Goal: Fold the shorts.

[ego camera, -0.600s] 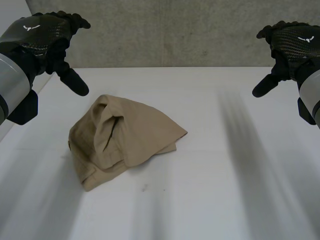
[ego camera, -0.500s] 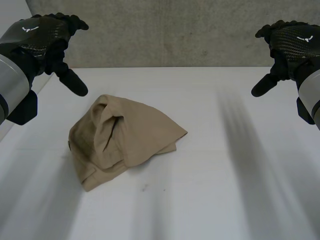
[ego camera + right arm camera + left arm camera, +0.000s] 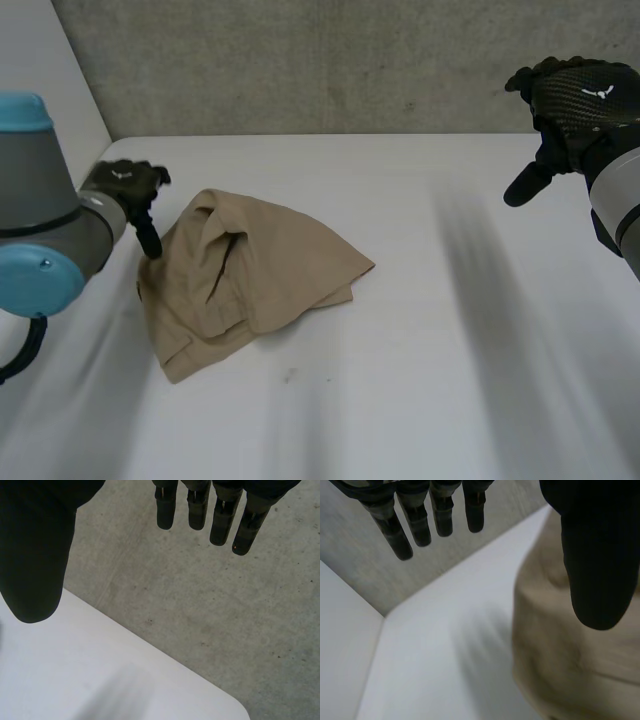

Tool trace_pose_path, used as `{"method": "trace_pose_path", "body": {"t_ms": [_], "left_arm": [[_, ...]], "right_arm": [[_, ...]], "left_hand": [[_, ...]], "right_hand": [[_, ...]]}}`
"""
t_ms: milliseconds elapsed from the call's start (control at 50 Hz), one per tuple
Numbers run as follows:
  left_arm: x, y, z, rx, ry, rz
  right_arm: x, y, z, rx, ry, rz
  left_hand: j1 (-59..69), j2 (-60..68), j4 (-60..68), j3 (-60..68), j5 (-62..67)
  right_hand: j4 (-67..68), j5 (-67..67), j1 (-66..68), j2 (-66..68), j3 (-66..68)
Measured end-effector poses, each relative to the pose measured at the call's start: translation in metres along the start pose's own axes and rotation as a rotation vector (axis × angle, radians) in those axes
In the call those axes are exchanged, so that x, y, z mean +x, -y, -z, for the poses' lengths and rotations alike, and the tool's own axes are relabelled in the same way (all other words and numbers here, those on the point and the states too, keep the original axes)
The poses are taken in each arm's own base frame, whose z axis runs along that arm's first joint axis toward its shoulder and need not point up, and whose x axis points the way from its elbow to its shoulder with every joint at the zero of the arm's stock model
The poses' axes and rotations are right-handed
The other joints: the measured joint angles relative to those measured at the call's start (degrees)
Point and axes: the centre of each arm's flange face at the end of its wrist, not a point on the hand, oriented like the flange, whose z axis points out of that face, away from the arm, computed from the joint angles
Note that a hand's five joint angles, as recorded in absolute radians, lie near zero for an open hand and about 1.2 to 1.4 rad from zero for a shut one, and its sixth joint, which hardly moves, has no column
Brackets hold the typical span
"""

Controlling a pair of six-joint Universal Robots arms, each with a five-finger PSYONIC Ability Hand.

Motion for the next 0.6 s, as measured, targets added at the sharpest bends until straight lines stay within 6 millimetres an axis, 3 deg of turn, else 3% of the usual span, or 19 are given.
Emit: {"method": "trace_pose_path", "body": {"t_ms": [160, 200, 220, 240, 340, 400, 480, 500, 520, 600], "left_arm": [[0.012, -0.031, -0.02, -0.08, -0.03, 0.002], [0.014, -0.037, -0.025, -0.092, -0.032, 0.004], [0.014, -0.039, -0.027, -0.096, -0.031, 0.004], [0.014, -0.04, -0.03, -0.097, -0.027, 0.006], [0.0, -0.036, -0.041, -0.052, 0.05, 0.016], [-0.015, -0.024, -0.045, 0.016, 0.145, 0.025], [-0.038, 0.009, -0.039, 0.165, 0.28, 0.048], [-0.046, 0.026, -0.033, 0.239, 0.326, 0.061], [-0.047, 0.03, -0.031, 0.254, 0.334, 0.064], [-0.055, 0.075, -0.004, 0.45, 0.389, 0.096]], "right_arm": [[-0.001, -0.003, 0.0, -0.007, 0.003, 0.014], [-0.002, -0.004, 0.0, -0.009, 0.005, 0.016], [-0.002, -0.005, 0.0, -0.011, 0.005, 0.017], [-0.002, -0.006, 0.0, -0.013, 0.006, 0.019], [-0.004, -0.007, 0.0, -0.018, 0.012, 0.027], [-0.005, -0.007, 0.0, -0.016, 0.015, 0.031], [-0.006, -0.005, 0.001, -0.009, 0.017, 0.034], [-0.006, -0.004, 0.001, -0.005, 0.018, 0.034], [-0.006, -0.004, 0.001, -0.004, 0.018, 0.034], [-0.008, -0.002, 0.002, 0.004, 0.022, 0.033]], "left_hand": [[14.3, 13.6, 14.0, 14.2, 13.5], [28.3, 27.0, 28.0, 27.6, 27.1], [44.0, 42.2, 42.2, 42.6, 40.2], [47.8, 46.7, 47.0, 46.5, 44.5], [48.5, 54.0, 54.9, 54.4, 49.9], [49.1, 54.0, 55.1, 54.5, 50.3], [49.5, 54.0, 55.1, 54.5, 50.3], [49.8, 54.0, 55.1, 54.5, 50.3], [49.8, 54.0, 55.1, 54.5, 50.3], [50.3, 54.0, 55.1, 54.5, 50.3]], "right_hand": [[0.0, 0.0, 0.0, 0.0, 0.0], [0.0, 0.0, 0.0, 0.0, 0.0], [0.0, 0.0, 0.0, 0.0, 0.0], [0.0, 0.0, 0.0, 0.0, 0.0], [0.0, 0.0, 0.0, 0.0, 0.0], [0.0, 0.0, 0.0, 0.0, 0.0], [0.0, 0.0, 0.0, 0.0, 0.0], [0.0, 0.0, 0.0, 0.0, 0.0], [0.0, 0.0, 0.0, 0.0, 0.0], [0.0, 0.0, 0.0, 0.0, 0.0]]}}
